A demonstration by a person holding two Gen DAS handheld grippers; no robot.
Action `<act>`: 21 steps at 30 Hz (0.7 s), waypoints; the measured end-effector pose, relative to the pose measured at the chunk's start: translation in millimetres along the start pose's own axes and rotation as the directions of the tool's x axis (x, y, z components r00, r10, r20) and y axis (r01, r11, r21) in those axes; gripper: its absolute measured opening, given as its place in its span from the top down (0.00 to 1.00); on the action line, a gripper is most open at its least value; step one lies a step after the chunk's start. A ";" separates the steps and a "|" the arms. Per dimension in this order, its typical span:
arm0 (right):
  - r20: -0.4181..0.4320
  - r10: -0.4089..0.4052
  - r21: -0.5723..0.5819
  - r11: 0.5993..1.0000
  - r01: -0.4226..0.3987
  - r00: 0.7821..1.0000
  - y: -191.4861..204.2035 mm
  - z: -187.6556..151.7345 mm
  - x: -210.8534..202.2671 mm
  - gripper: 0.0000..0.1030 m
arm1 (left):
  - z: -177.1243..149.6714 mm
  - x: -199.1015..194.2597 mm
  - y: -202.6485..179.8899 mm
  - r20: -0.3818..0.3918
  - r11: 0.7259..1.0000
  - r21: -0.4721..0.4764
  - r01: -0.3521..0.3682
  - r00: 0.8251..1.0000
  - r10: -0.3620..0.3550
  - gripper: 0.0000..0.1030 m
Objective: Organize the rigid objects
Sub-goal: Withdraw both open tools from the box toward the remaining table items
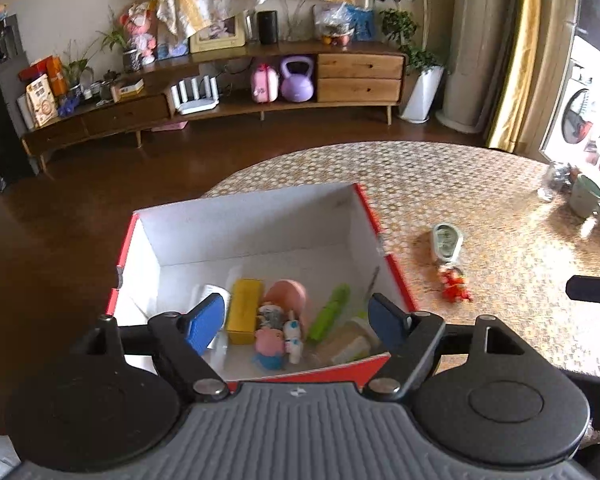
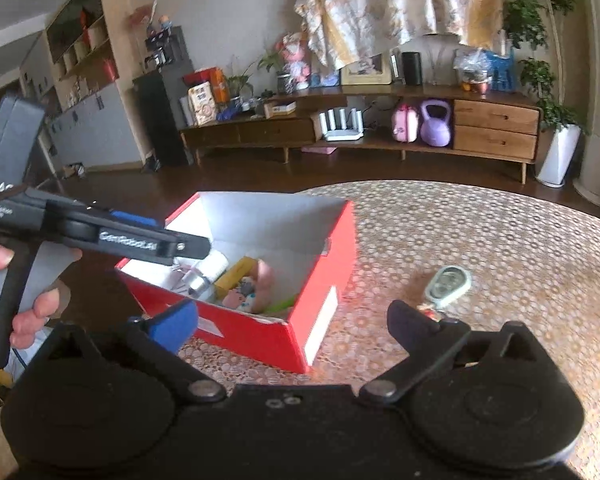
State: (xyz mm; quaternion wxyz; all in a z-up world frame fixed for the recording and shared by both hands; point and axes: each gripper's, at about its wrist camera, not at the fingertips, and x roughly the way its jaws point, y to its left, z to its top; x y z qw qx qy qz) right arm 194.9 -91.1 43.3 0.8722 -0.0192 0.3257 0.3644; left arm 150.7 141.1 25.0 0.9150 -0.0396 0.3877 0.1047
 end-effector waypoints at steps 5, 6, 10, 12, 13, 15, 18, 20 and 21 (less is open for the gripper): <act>0.022 -0.020 0.029 0.999 0.019 1.000 -18.9 -8.4 -20.2 0.00 | -3.1 -5.6 -17.9 0.011 0.999 -0.001 0.033 0.999 -0.033 0.23; 0.026 -0.023 0.033 0.999 0.022 0.999 -22.8 -9.0 -23.6 0.00 | -3.7 -6.5 -23.3 0.014 0.999 -0.001 0.038 0.999 -0.038 0.23; 0.043 -0.045 0.040 0.998 0.043 0.998 -36.8 -14.7 -36.8 0.00 | -7.3 -10.2 -36.3 0.033 0.997 -0.012 0.074 0.997 -0.073 0.23; 0.045 -0.060 0.038 0.998 0.059 0.997 -44.3 -17.3 -41.1 0.00 | -9.7 -10.5 -43.7 0.041 0.995 -0.020 0.097 0.995 -0.096 0.22; 0.045 -0.071 0.037 0.997 0.070 0.996 -48.5 -18.7 -42.8 0.00 | -10.4 -10.0 -47.5 0.044 0.994 -0.025 0.107 0.993 -0.106 0.19; 0.041 -0.089 0.034 0.996 0.088 0.995 -56.3 -19.9 -44.3 0.00 | -12.3 -7.9 -55.1 0.052 0.991 -0.029 0.134 0.990 -0.132 0.16; 0.032 -0.104 0.051 0.993 0.102 0.994 -72.4 -22.3 -43.1 0.00 | -15.7 -2.1 -67.1 0.058 0.986 -0.027 0.166 0.985 -0.164 0.15; 0.028 -0.111 0.065 0.992 0.109 0.993 -81.7 -22.5 -40.8 0.00 | -18.3 3.6 -77.1 0.060 0.984 -0.018 0.178 0.982 -0.177 0.15; 0.027 -0.116 0.070 0.991 0.114 0.993 -86.6 -22.3 -39.1 0.00 | -19.8 7.6 -81.7 0.063 0.983 -0.011 0.182 0.981 -0.181 0.15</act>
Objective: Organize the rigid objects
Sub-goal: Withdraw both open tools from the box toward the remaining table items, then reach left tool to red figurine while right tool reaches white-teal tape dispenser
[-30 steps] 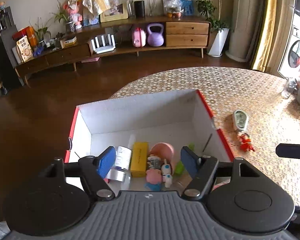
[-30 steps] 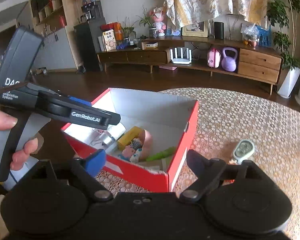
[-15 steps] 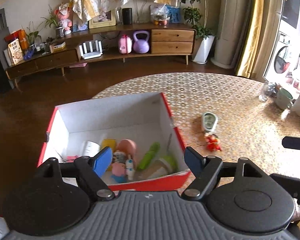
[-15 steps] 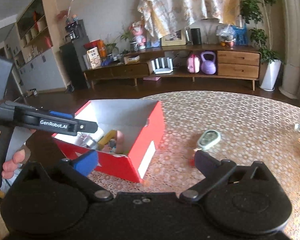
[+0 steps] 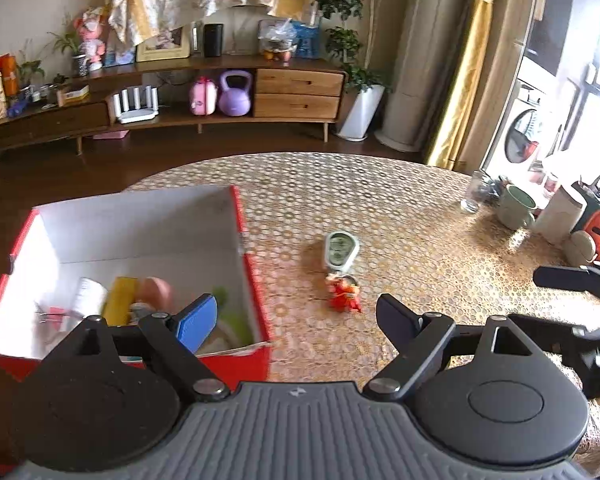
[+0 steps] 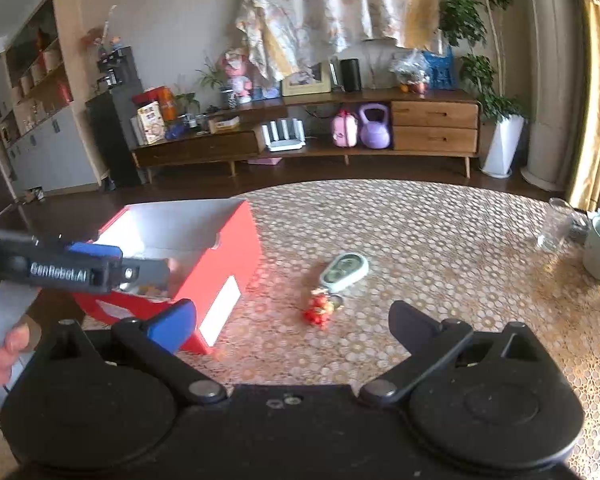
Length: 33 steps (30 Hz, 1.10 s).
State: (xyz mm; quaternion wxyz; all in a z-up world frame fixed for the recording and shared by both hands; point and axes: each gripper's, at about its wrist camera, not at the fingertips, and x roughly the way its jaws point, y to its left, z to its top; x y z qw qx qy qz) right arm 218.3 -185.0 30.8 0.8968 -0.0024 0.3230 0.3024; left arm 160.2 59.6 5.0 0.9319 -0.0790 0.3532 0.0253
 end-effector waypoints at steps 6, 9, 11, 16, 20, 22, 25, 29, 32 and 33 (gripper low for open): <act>-0.014 -0.055 0.019 0.998 0.055 0.998 -25.2 5.9 21.1 0.00 | -7.5 27.3 -21.4 -0.006 0.999 -0.025 0.042 0.999 -0.042 0.15; -0.032 -0.062 0.020 0.998 0.062 0.998 -36.4 10.2 35.6 0.00 | -10.9 40.0 -30.0 0.018 0.999 -0.035 -0.004 1.000 0.005 0.15; -0.047 -0.064 0.015 0.998 0.065 0.997 -43.0 13.9 46.9 0.00 | -13.0 47.9 -37.3 0.047 0.999 -0.023 -0.023 0.999 0.024 0.15; -0.089 -0.054 -0.006 0.999 0.054 0.995 -53.6 26.1 80.1 0.00 | -18.4 73.1 -57.3 0.064 0.999 0.021 -0.041 0.997 0.039 0.15; -0.132 -0.043 -0.039 0.999 0.038 0.990 -56.5 34.4 107.9 0.01 | -25.8 97.1 -70.4 0.056 0.999 0.031 -0.031 0.998 0.030 0.15; -0.151 -0.043 -0.062 0.997 0.034 0.988 -55.4 38.9 123.2 0.01 | -30.3 110.9 -76.1 0.038 0.999 0.036 -0.025 0.999 0.024 0.15; -0.183 -0.036 -0.081 0.997 0.021 0.982 -55.0 44.4 146.4 0.01 | -33.6 129.0 -81.6 0.017 0.999 0.041 -0.024 1.000 0.023 0.15; -0.227 -0.039 -0.094 0.995 0.018 0.973 -56.1 49.9 177.7 0.01 | -38.7 147.6 -83.3 0.004 0.999 0.034 -0.012 1.000 0.012 0.15; -0.260 -0.043 -0.096 0.995 0.019 0.965 -55.6 53.3 202.4 0.01 | -37.4 162.4 -83.0 0.001 0.999 0.041 -0.019 1.000 0.019 0.15; -0.275 -0.043 -0.093 0.995 0.018 0.961 -55.0 53.6 210.5 0.01 | -37.4 167.2 -82.2 -0.001 0.999 0.039 -0.021 1.000 0.021 0.15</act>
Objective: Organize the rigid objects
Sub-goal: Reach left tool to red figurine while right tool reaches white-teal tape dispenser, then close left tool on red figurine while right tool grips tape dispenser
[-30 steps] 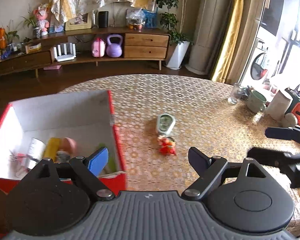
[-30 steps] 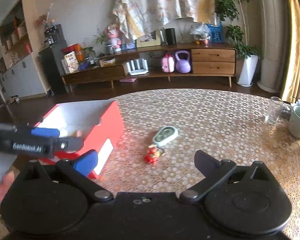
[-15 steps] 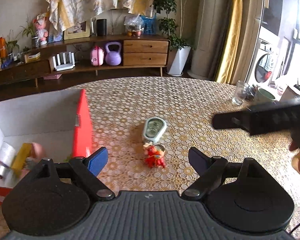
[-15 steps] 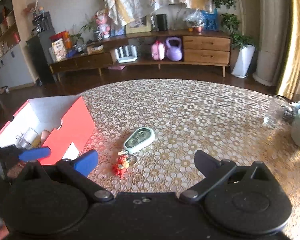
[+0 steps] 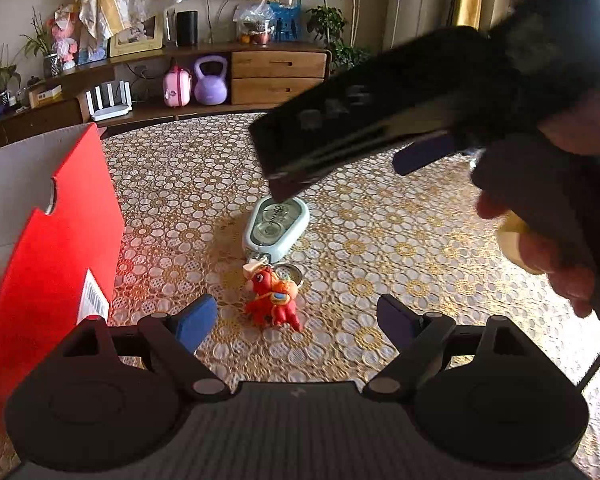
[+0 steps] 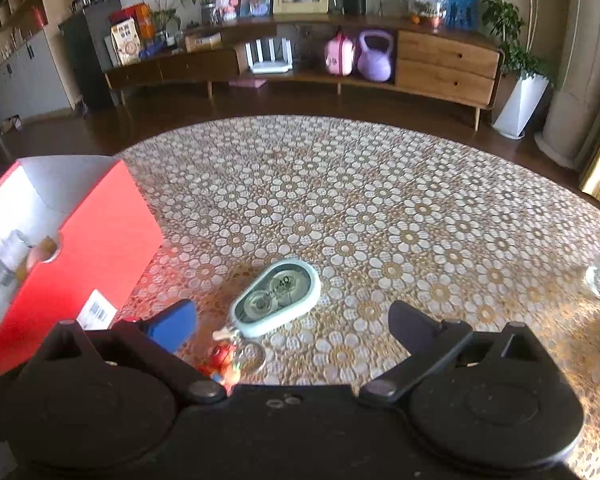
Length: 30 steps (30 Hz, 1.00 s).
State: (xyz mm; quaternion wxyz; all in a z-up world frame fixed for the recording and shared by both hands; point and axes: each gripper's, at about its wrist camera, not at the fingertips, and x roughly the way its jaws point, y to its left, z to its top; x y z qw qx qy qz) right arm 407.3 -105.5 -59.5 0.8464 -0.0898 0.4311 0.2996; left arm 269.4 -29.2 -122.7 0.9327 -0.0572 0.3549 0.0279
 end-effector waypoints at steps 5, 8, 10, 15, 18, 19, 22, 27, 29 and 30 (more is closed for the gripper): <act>-0.040 -0.008 -0.016 1.000 0.007 0.999 6.9 6.5 31.6 0.03 | -2.1 19.4 7.9 -0.023 1.000 -0.017 -0.009 1.000 0.008 0.15; -0.059 -0.008 -0.017 1.000 0.007 0.998 11.4 7.9 46.8 0.05 | -4.0 25.9 11.6 -0.027 1.000 -0.022 -0.007 1.000 0.006 0.15; -0.068 -0.015 -0.013 1.000 0.014 0.998 12.7 8.9 55.5 0.07 | -5.0 28.5 12.5 -0.025 1.000 -0.021 -0.008 1.000 0.008 0.15; -0.106 -0.020 0.038 0.999 0.024 0.994 16.1 10.1 70.6 0.12 | -6.1 33.7 16.1 -0.017 0.999 -0.027 -0.022 1.000 0.022 0.22; -0.129 -0.032 0.005 0.999 0.033 0.991 23.0 11.6 75.9 0.20 | -5.9 34.2 16.7 -0.008 1.000 -0.018 -0.020 1.000 0.020 0.30; -0.131 -0.047 -0.006 0.999 0.046 0.990 24.7 11.4 77.4 0.22 | -5.8 34.4 16.4 -0.005 1.000 -0.012 -0.017 1.000 0.017 0.33; -0.134 -0.072 -0.019 0.997 0.070 0.988 27.6 8.6 80.5 0.22 | -5.8 34.7 13.0 0.004 1.000 0.005 -0.026 1.000 0.026 0.43; -0.122 -0.097 -0.043 0.995 0.093 0.988 32.8 6.7 81.0 0.31 | -7.0 35.6 8.2 0.020 0.998 0.045 -0.031 0.999 0.030 0.59; -0.119 -0.094 -0.036 0.995 0.090 0.988 32.0 6.4 81.4 0.31 | -7.2 35.5 5.9 0.020 0.998 0.051 -0.023 1.000 0.022 0.66; -0.116 -0.097 -0.032 0.995 0.094 0.988 32.0 5.4 82.1 0.31 | -7.3 35.6 4.5 0.019 0.998 0.056 -0.020 1.000 0.019 0.66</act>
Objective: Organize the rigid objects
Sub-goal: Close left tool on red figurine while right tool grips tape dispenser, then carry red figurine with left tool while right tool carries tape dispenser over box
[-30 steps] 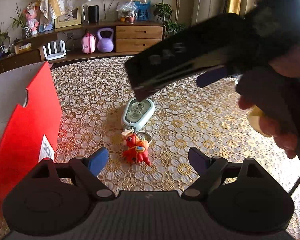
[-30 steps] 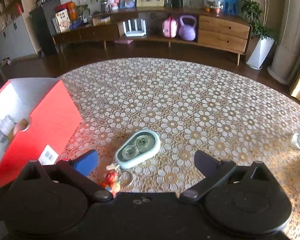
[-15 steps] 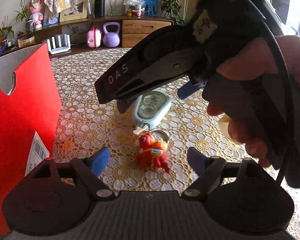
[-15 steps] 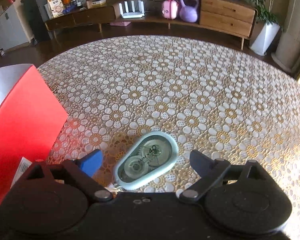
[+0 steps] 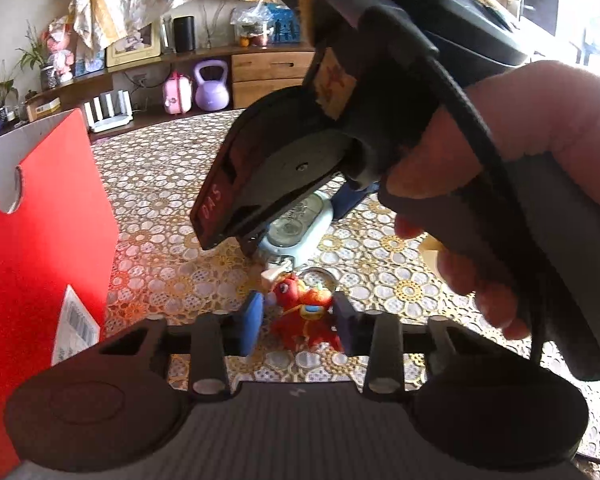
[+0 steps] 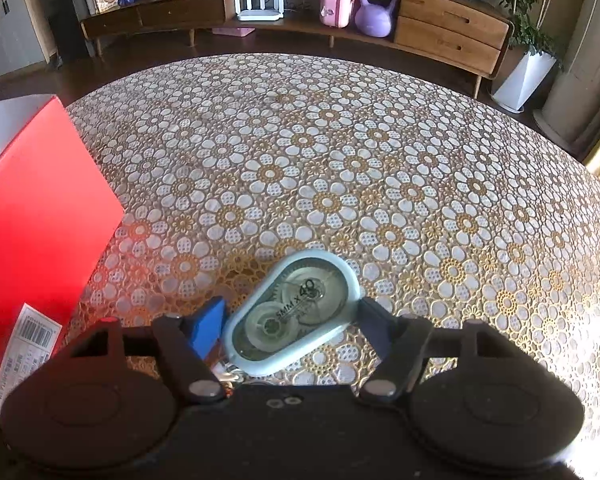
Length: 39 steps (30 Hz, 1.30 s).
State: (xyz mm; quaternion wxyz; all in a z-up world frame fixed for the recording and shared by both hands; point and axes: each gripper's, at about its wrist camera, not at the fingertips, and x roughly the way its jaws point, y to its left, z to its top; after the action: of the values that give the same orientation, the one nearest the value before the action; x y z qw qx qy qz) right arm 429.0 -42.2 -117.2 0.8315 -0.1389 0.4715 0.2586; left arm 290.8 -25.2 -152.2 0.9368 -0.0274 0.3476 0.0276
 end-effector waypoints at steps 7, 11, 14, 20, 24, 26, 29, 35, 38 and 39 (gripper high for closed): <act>0.040 -0.009 0.053 0.999 0.007 0.999 -19.2 -1.0 -16.9 0.31 | -2.2 -1.9 0.8 -0.002 1.000 0.002 0.023 1.000 -0.023 0.68; 0.052 -0.015 0.078 0.997 0.011 0.999 -34.7 -5.2 -30.0 0.31 | -4.1 -5.1 3.9 -0.011 0.999 -0.011 0.034 0.999 -0.035 0.68; 0.064 -0.009 0.088 0.996 0.003 0.998 -43.2 -10.9 -47.2 0.31 | -5.2 -10.6 7.1 -0.013 0.999 -0.025 0.040 0.999 -0.040 0.68; 0.090 0.014 0.076 0.997 -0.021 0.996 -44.1 -27.3 -79.2 0.31 | -5.7 -28.6 11.8 -0.008 0.998 -0.040 0.046 0.999 -0.046 0.68; 0.105 0.027 0.051 0.998 -0.032 0.994 -40.6 -40.9 -106.9 0.31 | -0.9 -48.6 14.7 0.003 0.997 -0.051 0.055 0.998 -0.055 0.68; 0.114 0.032 0.044 0.998 -0.037 0.993 -37.7 -47.4 -119.6 0.31 | 3.3 -59.7 15.3 0.006 0.998 -0.042 0.054 0.999 -0.054 0.68; 0.128 0.046 0.037 0.998 -0.051 0.991 -31.2 -55.8 -140.5 0.31 | 12.0 -76.8 18.8 0.010 0.998 -0.037 0.054 0.998 -0.054 0.68; 0.161 0.074 0.005 0.997 -0.076 0.984 -13.3 -69.8 -185.6 0.32 | 32.2 -117.4 31.5 0.022 0.997 -0.047 0.055 0.998 -0.054 0.68; 0.190 0.078 -0.019 0.997 -0.076 0.979 -4.0 -71.8 -209.9 0.32 | 37.8 -139.2 34.1 0.035 0.998 -0.020 0.065 0.997 -0.064 0.68; 0.196 0.081 -0.023 0.997 -0.078 0.977 -1.1 -71.5 -216.5 0.32 | 39.5 -145.3 34.4 0.036 0.998 -0.016 0.065 0.997 -0.065 0.68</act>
State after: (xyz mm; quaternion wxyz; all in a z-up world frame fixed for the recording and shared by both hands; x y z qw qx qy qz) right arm 287.5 -141.9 31.2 0.8619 -0.1003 0.3903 0.3077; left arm 204.0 7.2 -28.5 0.9429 -0.0464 0.3298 0.0005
